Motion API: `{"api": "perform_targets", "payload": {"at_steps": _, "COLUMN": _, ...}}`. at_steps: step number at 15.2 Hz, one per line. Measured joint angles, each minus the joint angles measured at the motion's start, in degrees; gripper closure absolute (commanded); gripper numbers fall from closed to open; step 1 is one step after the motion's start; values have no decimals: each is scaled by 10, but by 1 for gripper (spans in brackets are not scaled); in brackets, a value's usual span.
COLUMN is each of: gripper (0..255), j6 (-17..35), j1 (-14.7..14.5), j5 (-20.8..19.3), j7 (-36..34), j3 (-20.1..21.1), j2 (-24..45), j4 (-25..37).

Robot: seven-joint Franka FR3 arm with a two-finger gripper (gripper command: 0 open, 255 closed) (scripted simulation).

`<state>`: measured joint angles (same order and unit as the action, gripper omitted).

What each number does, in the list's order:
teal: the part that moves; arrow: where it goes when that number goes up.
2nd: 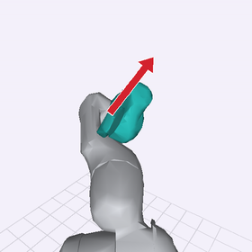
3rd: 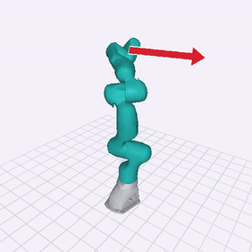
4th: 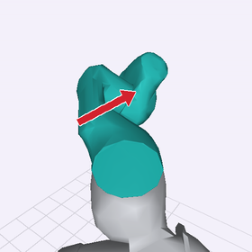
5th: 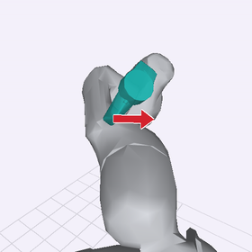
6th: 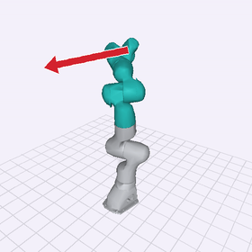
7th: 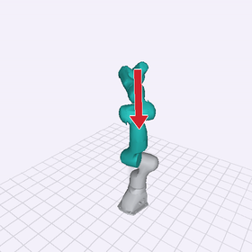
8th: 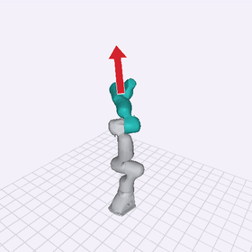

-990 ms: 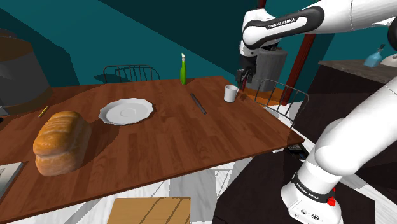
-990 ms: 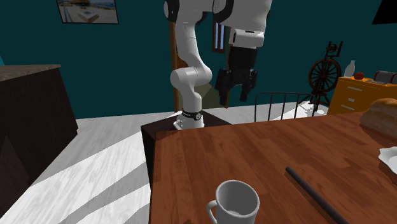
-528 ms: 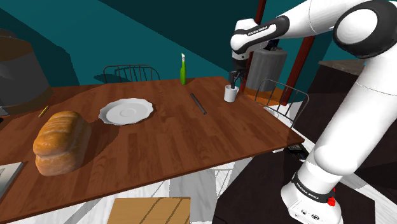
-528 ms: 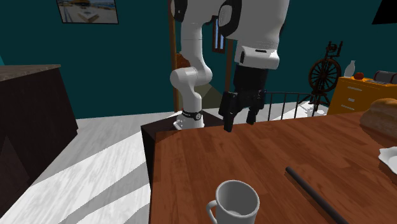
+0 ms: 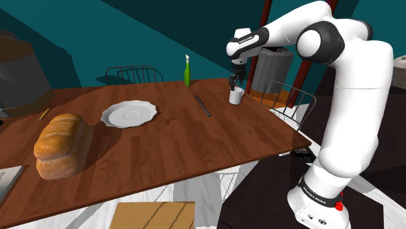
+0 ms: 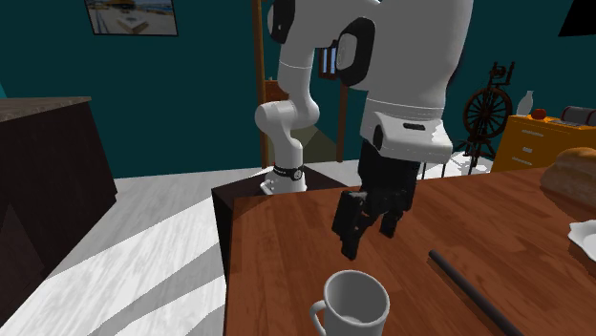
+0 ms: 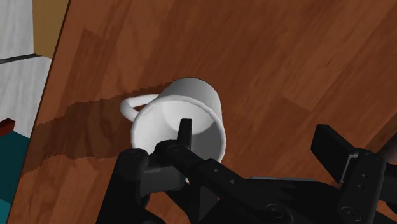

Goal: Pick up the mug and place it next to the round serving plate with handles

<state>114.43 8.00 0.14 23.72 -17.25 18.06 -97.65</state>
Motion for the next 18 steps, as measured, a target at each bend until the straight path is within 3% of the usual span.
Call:
{"api": "perform_targets", "payload": {"at_steps": 3, "gripper": 0, "j6": -7, "j1": 17, "j5": 19, "j7": 17, "j3": 3, "j2": 63, "j4": 69}}
{"api": "perform_targets", "payload": {"at_steps": 5, "gripper": 0, "j6": -2, "j1": 19, "j5": 23, "j7": 19, "j3": 5, "j2": 77, "j4": 78}}
{"api": "perform_targets", "payload": {"at_steps": 11, "gripper": 0, "j6": 37, "j1": 23, "j5": 29, "j7": 22, "j3": 7, "j2": 96, "j4": 57}}
{"api": "perform_targets", "payload": {"at_steps": 17, "gripper": 0, "j6": 41, "j1": 23, "j5": 29, "j7": 22, "j3": 8, "j2": 98, "j4": 56}}
{"api": "perform_targets", "payload": {"at_steps": 18, "gripper": 255, "j6": 41, "j1": 23, "j5": 29, "j7": 22, "j3": 8, "j2": 98, "j4": 56}}
